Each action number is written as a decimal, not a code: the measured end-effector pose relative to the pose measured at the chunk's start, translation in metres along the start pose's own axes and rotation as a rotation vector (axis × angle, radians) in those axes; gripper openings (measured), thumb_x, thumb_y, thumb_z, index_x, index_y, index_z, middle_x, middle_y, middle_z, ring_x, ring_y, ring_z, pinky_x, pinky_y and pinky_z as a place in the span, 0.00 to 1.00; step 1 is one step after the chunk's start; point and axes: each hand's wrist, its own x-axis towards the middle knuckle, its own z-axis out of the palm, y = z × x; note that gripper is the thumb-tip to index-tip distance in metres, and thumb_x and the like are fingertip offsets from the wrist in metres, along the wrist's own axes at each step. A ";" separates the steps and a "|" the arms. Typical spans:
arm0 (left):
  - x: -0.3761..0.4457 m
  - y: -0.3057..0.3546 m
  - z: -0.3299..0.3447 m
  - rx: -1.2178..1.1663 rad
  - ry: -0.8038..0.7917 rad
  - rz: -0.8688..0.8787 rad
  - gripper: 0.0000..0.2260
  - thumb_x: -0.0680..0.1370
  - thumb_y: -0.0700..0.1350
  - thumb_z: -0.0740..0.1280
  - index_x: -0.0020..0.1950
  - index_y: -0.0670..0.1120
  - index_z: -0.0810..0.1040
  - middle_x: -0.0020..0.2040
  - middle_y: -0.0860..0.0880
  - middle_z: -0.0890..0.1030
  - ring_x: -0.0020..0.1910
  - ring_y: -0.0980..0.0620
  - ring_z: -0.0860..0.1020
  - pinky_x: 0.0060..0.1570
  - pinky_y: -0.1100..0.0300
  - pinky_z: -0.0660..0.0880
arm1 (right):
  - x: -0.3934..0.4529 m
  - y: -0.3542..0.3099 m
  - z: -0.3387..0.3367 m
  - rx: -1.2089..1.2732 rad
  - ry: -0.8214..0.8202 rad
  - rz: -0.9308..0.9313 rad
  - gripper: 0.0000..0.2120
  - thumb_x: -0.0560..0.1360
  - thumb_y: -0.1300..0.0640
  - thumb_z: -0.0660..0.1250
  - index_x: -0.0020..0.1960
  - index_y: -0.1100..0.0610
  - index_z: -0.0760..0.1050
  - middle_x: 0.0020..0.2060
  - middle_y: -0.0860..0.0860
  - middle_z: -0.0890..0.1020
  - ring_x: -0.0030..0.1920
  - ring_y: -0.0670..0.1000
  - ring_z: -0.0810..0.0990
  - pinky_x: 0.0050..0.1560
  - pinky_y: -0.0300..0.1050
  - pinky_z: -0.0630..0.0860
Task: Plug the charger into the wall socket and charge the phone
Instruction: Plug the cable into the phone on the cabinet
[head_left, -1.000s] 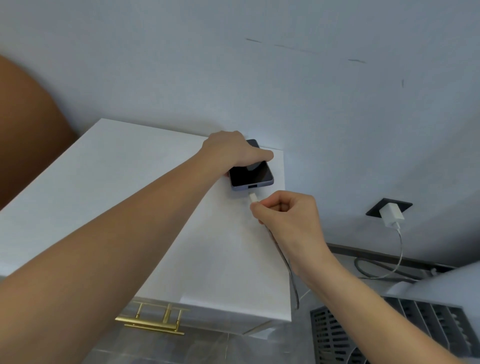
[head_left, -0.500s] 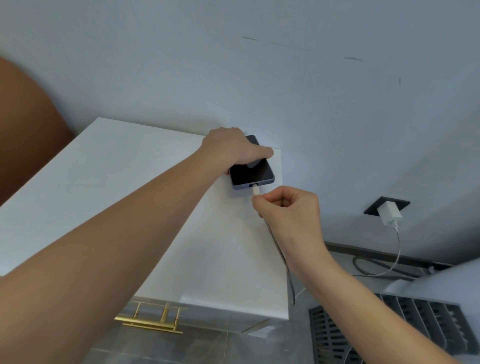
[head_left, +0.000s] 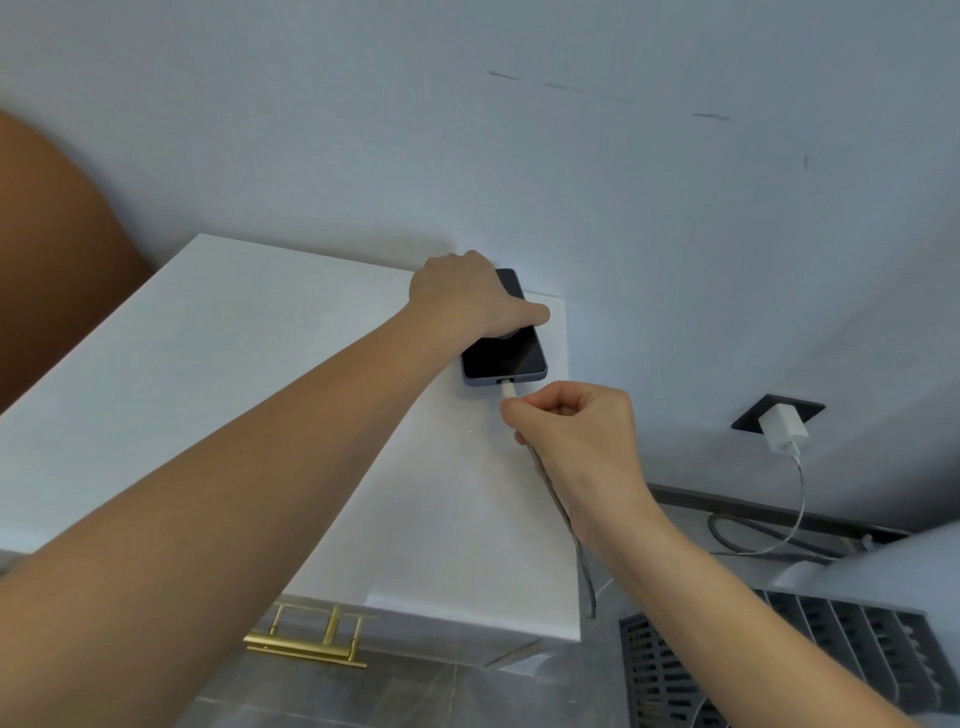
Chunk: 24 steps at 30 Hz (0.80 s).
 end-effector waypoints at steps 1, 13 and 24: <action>0.000 0.000 0.000 -0.009 0.006 0.000 0.29 0.69 0.68 0.70 0.57 0.47 0.73 0.39 0.50 0.74 0.41 0.45 0.78 0.34 0.58 0.70 | 0.000 0.000 0.000 0.005 0.001 0.005 0.08 0.70 0.61 0.76 0.32 0.59 0.83 0.25 0.49 0.81 0.22 0.43 0.71 0.27 0.36 0.69; 0.002 -0.001 0.003 -0.006 0.011 -0.010 0.28 0.70 0.68 0.69 0.56 0.47 0.71 0.39 0.50 0.72 0.47 0.44 0.77 0.30 0.58 0.64 | 0.004 0.003 0.001 0.016 0.041 -0.003 0.06 0.68 0.61 0.76 0.33 0.59 0.83 0.27 0.55 0.80 0.26 0.48 0.71 0.29 0.40 0.69; 0.001 0.002 0.002 -0.024 0.023 -0.007 0.29 0.69 0.67 0.70 0.56 0.46 0.69 0.39 0.50 0.72 0.45 0.44 0.77 0.30 0.57 0.65 | 0.006 0.008 0.001 0.002 0.050 -0.029 0.06 0.70 0.61 0.76 0.34 0.58 0.83 0.27 0.55 0.83 0.25 0.45 0.74 0.28 0.37 0.71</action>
